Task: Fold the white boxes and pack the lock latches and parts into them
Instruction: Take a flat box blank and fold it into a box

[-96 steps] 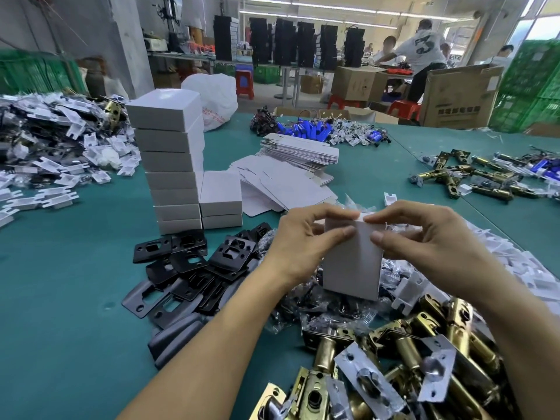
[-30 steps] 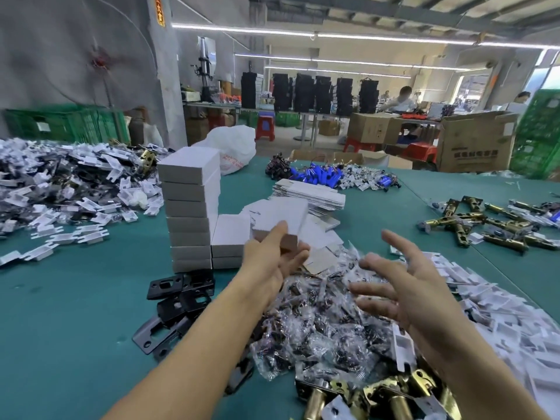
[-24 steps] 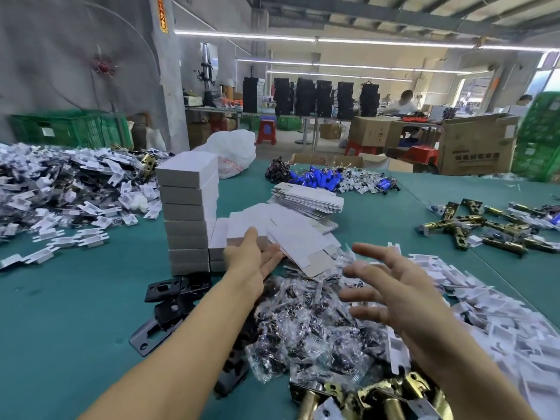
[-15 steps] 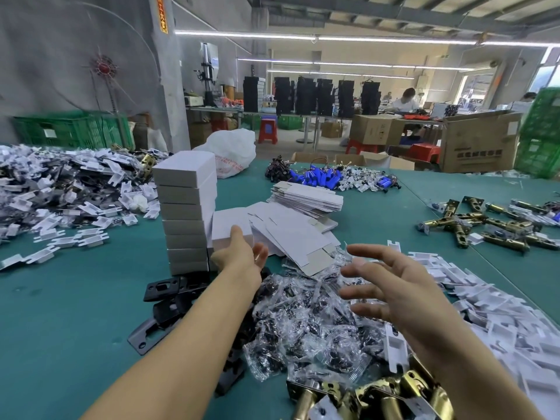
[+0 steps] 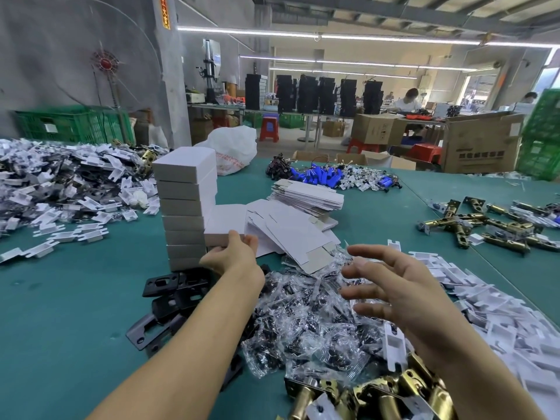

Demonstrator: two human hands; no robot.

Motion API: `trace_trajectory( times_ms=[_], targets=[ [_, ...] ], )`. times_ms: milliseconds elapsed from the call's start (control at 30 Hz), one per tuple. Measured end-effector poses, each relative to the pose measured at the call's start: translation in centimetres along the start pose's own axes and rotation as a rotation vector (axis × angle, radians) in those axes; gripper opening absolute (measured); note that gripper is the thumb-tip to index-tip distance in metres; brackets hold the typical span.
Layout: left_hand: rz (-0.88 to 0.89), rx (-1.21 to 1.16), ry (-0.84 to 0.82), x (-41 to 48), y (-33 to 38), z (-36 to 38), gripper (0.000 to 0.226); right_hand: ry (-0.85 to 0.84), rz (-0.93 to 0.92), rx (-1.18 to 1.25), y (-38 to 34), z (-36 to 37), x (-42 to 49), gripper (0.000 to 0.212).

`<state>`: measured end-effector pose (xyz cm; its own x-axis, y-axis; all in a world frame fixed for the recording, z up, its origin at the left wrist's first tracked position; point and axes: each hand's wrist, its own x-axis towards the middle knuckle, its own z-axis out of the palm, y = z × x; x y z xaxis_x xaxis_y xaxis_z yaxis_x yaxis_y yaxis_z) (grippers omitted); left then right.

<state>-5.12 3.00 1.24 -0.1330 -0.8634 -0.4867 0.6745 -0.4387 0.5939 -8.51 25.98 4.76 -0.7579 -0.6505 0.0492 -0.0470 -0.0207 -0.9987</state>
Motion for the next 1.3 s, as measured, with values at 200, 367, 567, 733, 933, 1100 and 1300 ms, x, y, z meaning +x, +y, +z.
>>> trace_trajectory(
  times_ms=[200,367,567,733,933,1100,1300],
  targets=[
    [0.222,0.413,-0.136,-0.7,-2.3,-1.8,0.043,0.000,0.007,-0.013,-0.1,0.1,-0.1,0.016],
    [0.230,0.614,-0.171,-1.6,-2.1,-1.9,0.058,0.001,0.013,-0.020,-0.2,0.1,-0.2,0.016],
    [0.199,0.645,-0.202,-1.3,-1.4,-1.0,0.062,0.015,0.025,-0.026,-0.2,0.3,-0.2,0.016],
    [0.227,0.578,-0.164,-1.3,-1.6,-1.0,0.048,0.020,0.035,-0.028,-0.2,0.3,-0.2,0.016],
    [0.342,1.003,-0.529,-1.2,-3.5,-1.7,0.013,0.059,0.043,-0.085,0.0,-0.2,0.1,0.012],
    [0.500,1.593,-0.634,-0.5,-4.0,0.0,0.052,0.072,0.051,-0.258,1.0,-0.4,0.4,0.008],
    [0.526,1.699,-0.523,0.7,-4.9,0.4,0.076,0.084,0.034,-0.729,2.9,-0.9,1.0,0.005]
  ],
)
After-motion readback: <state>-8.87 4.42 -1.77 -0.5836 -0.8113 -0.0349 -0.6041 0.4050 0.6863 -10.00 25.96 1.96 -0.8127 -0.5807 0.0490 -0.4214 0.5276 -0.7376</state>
